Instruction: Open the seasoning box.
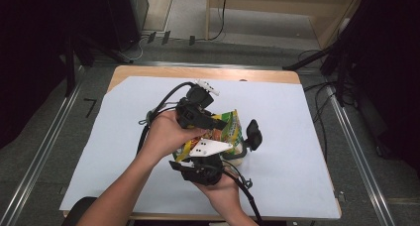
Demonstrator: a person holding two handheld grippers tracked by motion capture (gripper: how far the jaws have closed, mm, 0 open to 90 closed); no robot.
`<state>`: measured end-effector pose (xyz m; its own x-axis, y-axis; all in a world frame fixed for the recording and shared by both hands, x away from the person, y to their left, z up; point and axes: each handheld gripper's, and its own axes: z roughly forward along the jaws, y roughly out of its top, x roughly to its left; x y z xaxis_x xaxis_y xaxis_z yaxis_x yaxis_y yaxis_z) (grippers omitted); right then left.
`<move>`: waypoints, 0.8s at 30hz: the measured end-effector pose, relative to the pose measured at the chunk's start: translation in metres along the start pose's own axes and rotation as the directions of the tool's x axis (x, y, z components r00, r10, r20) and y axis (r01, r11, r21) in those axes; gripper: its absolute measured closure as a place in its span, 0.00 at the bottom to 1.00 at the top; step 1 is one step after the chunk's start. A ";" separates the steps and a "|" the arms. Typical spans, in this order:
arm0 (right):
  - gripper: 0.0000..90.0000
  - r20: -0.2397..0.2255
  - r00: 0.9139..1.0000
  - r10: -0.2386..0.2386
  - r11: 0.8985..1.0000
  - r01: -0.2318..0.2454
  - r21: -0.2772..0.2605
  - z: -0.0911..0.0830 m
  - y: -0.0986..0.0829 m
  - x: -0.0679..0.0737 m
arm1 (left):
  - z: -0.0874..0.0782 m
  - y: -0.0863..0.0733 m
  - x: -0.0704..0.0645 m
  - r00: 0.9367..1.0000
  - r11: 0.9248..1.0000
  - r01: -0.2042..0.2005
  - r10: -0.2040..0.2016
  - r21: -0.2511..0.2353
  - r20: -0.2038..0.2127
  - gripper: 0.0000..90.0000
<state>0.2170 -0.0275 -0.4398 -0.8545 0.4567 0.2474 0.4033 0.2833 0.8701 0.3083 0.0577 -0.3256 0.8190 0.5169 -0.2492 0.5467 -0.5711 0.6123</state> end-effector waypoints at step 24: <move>0.77 0.002 1.000 -0.006 1.000 0.006 0.000 0.000 0.000 0.000 | 0.000 0.000 -0.001 1.000 1.000 -0.007 0.007 -0.004 -0.001 0.85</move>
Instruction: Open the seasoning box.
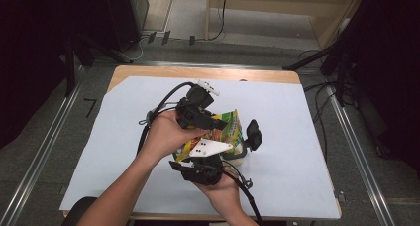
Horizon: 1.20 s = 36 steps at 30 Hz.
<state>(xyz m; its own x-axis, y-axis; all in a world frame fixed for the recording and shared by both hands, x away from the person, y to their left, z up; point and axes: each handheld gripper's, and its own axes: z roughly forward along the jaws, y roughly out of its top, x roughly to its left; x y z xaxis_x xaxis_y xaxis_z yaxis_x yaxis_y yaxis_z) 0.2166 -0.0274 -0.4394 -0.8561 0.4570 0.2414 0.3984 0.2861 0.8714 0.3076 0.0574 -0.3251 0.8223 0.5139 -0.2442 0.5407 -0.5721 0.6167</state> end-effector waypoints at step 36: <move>0.78 -0.006 1.000 0.006 1.000 -0.006 -0.007 -0.001 0.002 0.001 | -0.002 0.001 0.002 0.999 0.999 0.049 -0.049 -0.010 0.016 0.86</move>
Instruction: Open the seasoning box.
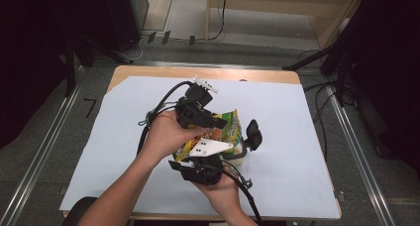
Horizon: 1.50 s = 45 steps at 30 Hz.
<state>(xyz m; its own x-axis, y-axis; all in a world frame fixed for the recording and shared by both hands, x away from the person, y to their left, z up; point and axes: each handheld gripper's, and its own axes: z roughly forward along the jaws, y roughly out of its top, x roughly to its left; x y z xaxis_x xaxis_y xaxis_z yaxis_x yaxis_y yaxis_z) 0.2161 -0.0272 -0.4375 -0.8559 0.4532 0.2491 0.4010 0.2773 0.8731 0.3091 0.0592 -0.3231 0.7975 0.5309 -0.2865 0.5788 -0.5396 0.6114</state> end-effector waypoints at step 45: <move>0.79 0.015 1.000 -0.018 1.000 0.018 0.001 0.001 -0.001 0.002 | 0.000 -0.001 -0.002 1.000 1.000 -0.008 0.008 -0.003 -0.002 0.86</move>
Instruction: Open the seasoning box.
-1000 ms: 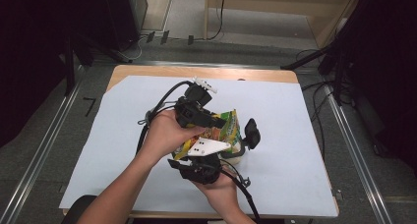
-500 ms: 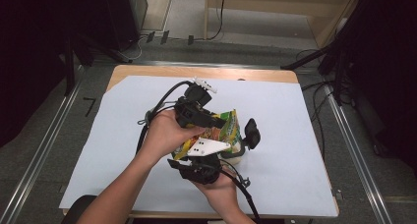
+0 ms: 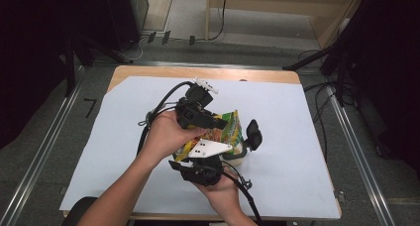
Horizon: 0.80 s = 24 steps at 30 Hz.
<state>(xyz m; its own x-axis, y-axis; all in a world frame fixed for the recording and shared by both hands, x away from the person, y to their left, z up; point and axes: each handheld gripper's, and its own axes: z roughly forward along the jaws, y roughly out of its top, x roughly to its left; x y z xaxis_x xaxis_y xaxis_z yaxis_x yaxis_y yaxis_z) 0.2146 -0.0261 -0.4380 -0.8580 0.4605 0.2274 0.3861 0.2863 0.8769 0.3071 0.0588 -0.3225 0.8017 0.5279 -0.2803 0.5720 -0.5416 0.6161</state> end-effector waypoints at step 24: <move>0.79 -0.002 1.000 0.001 1.000 -0.001 0.001 0.001 0.000 0.000 | 0.001 0.000 0.000 1.000 1.000 0.000 0.000 0.008 -0.004 0.86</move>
<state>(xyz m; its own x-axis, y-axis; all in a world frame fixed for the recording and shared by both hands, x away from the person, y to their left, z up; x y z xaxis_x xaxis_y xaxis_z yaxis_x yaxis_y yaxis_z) 0.2151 -0.0255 -0.4390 -0.8585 0.4587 0.2292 0.3871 0.2866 0.8764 0.3074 0.0588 -0.3232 0.8008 0.5308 -0.2774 0.5737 -0.5469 0.6098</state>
